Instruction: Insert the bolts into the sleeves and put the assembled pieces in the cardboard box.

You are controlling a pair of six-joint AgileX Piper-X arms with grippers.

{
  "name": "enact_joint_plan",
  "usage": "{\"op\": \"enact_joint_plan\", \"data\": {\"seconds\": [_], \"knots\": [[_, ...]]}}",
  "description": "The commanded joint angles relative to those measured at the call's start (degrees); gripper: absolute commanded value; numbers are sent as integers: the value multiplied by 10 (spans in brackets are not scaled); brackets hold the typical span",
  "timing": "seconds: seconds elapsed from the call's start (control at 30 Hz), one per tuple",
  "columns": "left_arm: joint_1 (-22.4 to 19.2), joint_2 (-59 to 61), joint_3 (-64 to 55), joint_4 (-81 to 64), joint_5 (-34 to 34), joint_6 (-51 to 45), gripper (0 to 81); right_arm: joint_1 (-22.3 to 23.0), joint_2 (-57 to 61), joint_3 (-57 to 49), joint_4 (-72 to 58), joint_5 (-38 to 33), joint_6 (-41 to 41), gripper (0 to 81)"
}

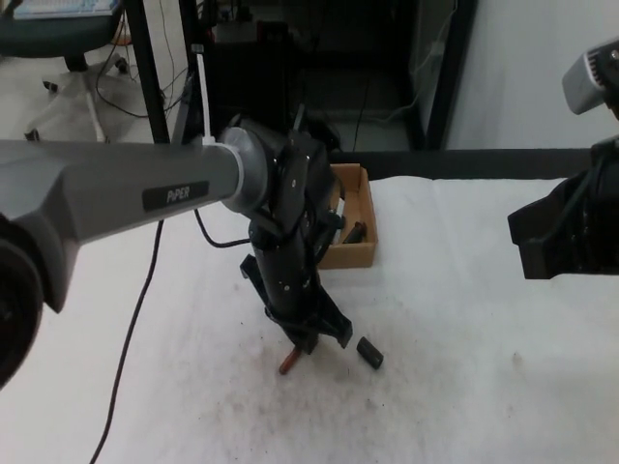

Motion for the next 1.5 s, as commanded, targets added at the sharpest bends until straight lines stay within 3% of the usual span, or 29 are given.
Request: {"op": "enact_joint_plan", "data": {"seconds": [0.0, 0.33, 0.57, 0.73, 0.8, 0.9, 1.13, 1.3, 1.47], "knots": [[-13, 10, -3, -5, 8, -5, 232, -2, -5, -3, -2, 1, 2, 6], [-16, 31, -3, -23, -5, -5, 232, -2, -5, -3, -2, 1, 2, 6], [-23, 31, -15, -43, 29, -3, 232, -2, -5, -3, -2, 1, 2, 6], [-28, 31, -15, -40, 30, 57, 230, -2, -5, -3, -2, 1, 2, 6], [-28, 31, -15, -40, 24, 79, 195, -2, -5, -3, -2, 1, 2, 6], [-28, 31, -15, -40, 21, 110, 0, -2, -5, -3, -2, 1, 2, 6], [-26, 5, -15, -29, 21, 103, 3, -2, -5, -3, -2, 1, 2, 6], [-26, -74, -15, -33, -15, 87, 3, 1, 16, -3, -2, 1, -59, 6], [-15, -187, 1, -33, -56, 95, 3, 1, 85, -3, -25, 1, -66, 6]]}}
